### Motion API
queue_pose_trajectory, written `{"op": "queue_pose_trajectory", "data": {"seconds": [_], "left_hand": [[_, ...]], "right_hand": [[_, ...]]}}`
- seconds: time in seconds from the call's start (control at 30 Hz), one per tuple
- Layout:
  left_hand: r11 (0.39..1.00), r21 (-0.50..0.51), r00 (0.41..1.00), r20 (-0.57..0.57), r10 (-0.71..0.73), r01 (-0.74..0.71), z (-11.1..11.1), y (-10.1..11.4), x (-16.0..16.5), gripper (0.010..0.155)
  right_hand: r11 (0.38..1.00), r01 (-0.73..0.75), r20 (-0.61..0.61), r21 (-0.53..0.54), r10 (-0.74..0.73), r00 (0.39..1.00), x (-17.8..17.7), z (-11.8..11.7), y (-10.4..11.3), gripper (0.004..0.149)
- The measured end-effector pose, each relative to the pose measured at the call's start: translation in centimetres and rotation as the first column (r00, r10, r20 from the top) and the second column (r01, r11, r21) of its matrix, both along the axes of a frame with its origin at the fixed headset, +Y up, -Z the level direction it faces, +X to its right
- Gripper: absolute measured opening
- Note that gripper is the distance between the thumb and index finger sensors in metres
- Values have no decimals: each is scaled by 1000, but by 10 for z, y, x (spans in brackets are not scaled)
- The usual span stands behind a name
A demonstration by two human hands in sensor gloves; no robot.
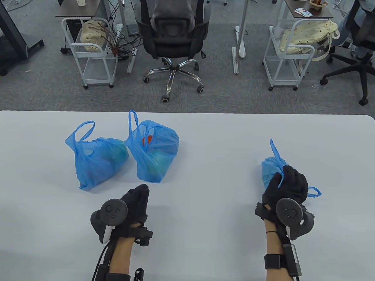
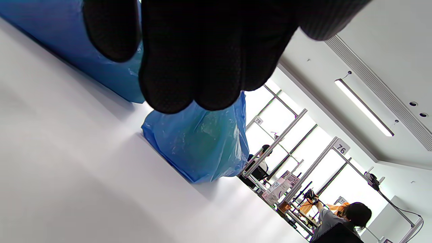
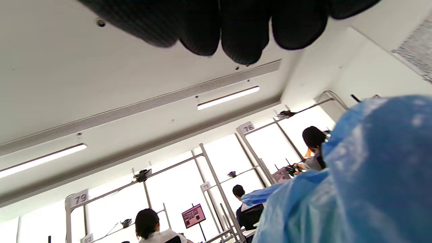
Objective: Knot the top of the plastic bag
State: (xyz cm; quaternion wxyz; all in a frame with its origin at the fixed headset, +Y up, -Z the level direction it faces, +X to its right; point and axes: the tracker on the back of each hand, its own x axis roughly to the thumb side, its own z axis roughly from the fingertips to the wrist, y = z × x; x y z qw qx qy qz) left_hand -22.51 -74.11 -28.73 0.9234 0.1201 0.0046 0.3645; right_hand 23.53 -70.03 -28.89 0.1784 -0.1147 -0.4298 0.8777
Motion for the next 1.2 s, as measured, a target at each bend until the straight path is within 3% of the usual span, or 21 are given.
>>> {"op": "queue_pose_trajectory", "data": {"seconds": [0.13, 0.37, 0.6, 0.87, 1.1, 1.2], "left_hand": [[1000, 4, 1000, -6, -7, 8, 0, 0, -1, 50], [1000, 14, 999, -32, -9, 9, 0, 0, -3, 50], [998, 64, 993, -114, 19, -12, 4, 4, -12, 49], [990, 136, 960, -269, 81, -45, 7, 19, -29, 51], [984, 177, 898, -437, 48, 34, 4, 40, -75, 56], [986, 165, 858, -503, 99, -17, 3, 48, -100, 59]], "right_hand": [[974, -225, -107, -7, 223, 969, -38, -4, 4, 47], [900, -424, -198, -96, 401, 895, -59, -13, -8, 51], [928, -332, -228, -171, 291, 929, -45, -18, -15, 57], [912, -351, -361, -214, 259, 896, -50, -25, -23, 61], [894, -386, -407, -229, 273, 872, -60, -29, -27, 63], [886, -401, -406, -232, 286, 868, -61, -29, -28, 63]]}}
